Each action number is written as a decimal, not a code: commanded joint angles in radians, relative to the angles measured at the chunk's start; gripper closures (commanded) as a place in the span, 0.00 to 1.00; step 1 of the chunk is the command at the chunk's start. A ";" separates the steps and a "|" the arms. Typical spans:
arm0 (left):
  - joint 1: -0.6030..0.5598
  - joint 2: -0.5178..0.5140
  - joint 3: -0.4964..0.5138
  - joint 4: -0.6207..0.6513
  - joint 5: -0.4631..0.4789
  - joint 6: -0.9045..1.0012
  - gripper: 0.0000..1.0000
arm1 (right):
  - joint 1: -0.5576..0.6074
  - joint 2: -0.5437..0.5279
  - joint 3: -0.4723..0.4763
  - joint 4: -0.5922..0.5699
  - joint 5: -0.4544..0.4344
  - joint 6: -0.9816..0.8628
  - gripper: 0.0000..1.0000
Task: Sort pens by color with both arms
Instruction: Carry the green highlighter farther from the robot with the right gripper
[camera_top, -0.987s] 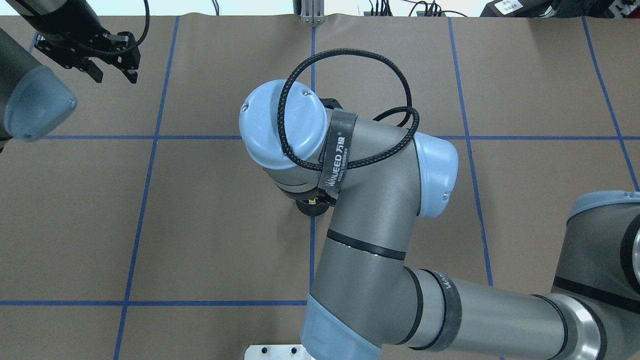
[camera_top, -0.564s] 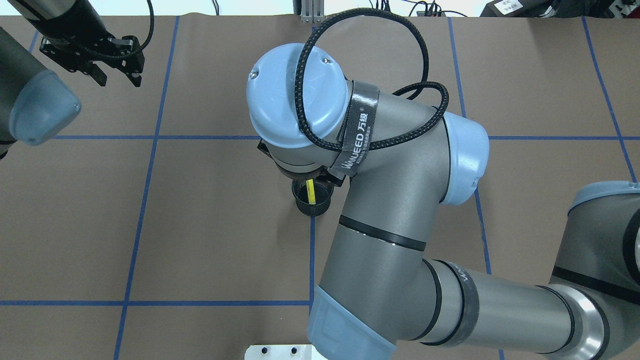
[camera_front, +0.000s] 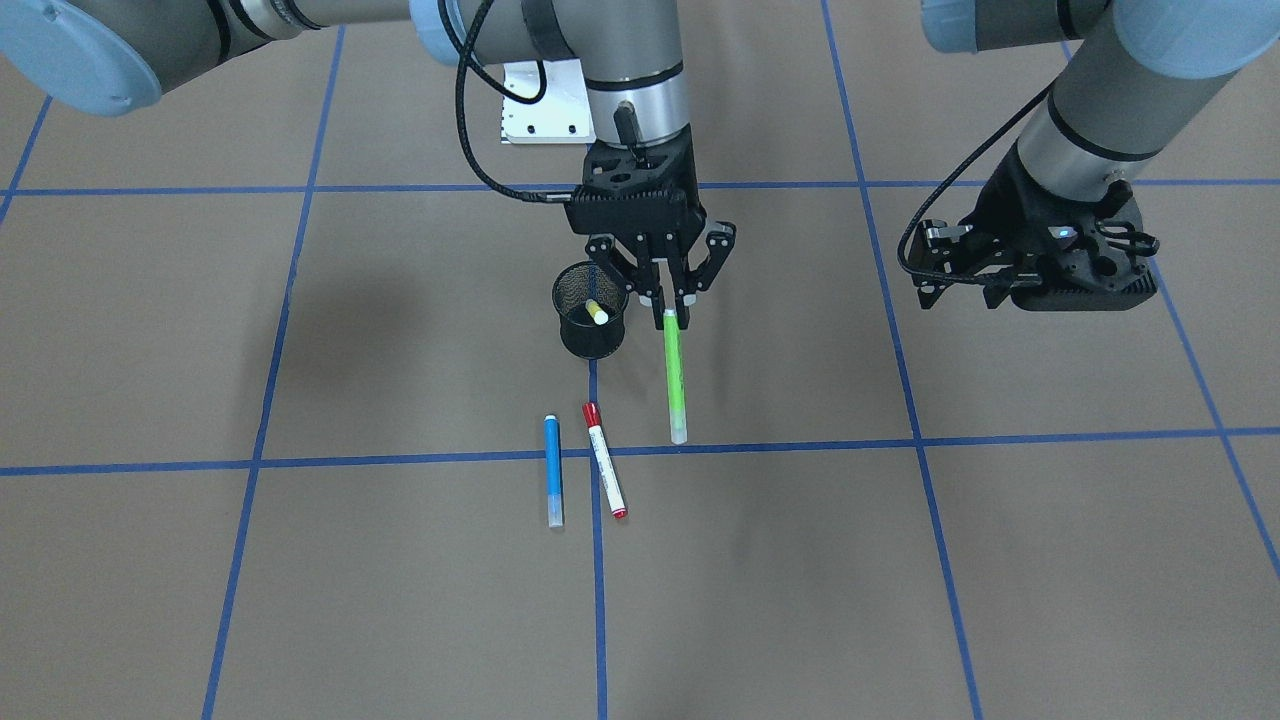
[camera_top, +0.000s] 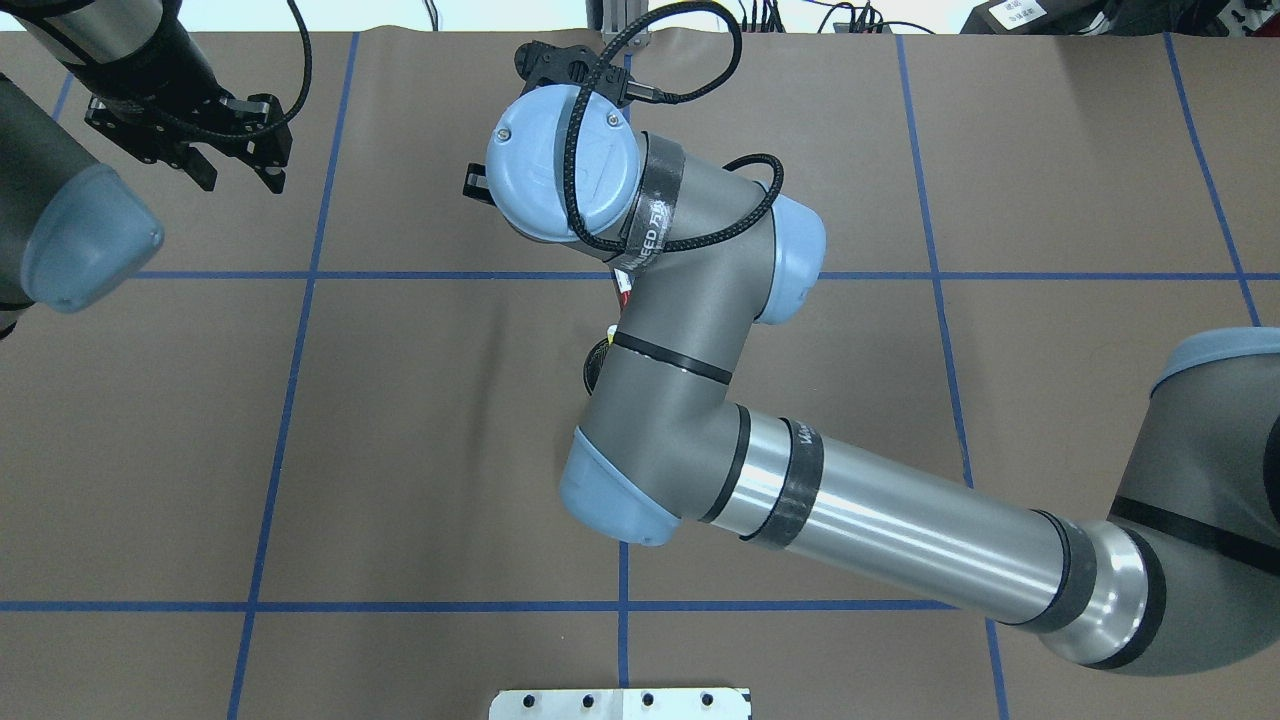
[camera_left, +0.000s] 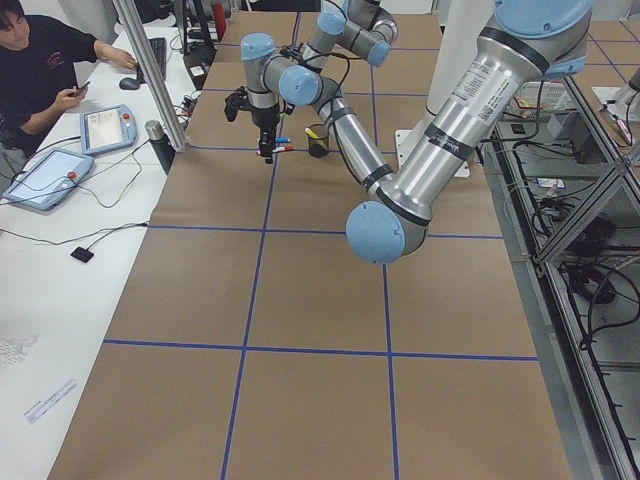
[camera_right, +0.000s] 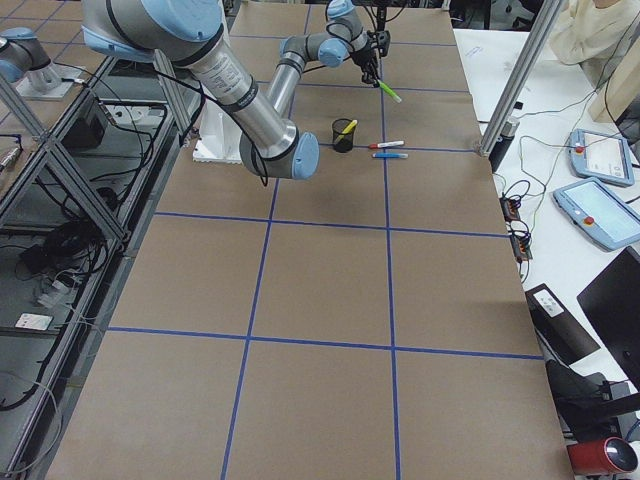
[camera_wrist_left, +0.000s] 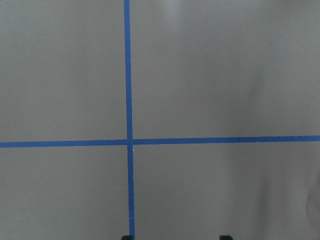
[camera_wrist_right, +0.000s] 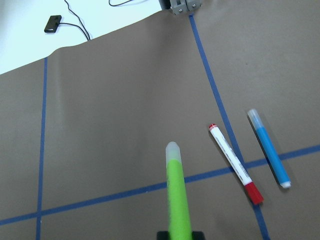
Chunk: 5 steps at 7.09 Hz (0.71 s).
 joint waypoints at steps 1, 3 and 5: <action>0.000 0.016 -0.011 -0.001 0.000 0.002 0.34 | 0.015 0.041 -0.117 0.034 -0.015 -0.043 1.00; 0.000 0.016 -0.011 -0.001 0.000 0.002 0.34 | 0.012 0.069 -0.270 0.167 -0.031 -0.063 1.00; 0.000 0.016 -0.010 -0.001 0.000 0.002 0.34 | -0.005 0.040 -0.265 0.167 -0.023 -0.109 1.00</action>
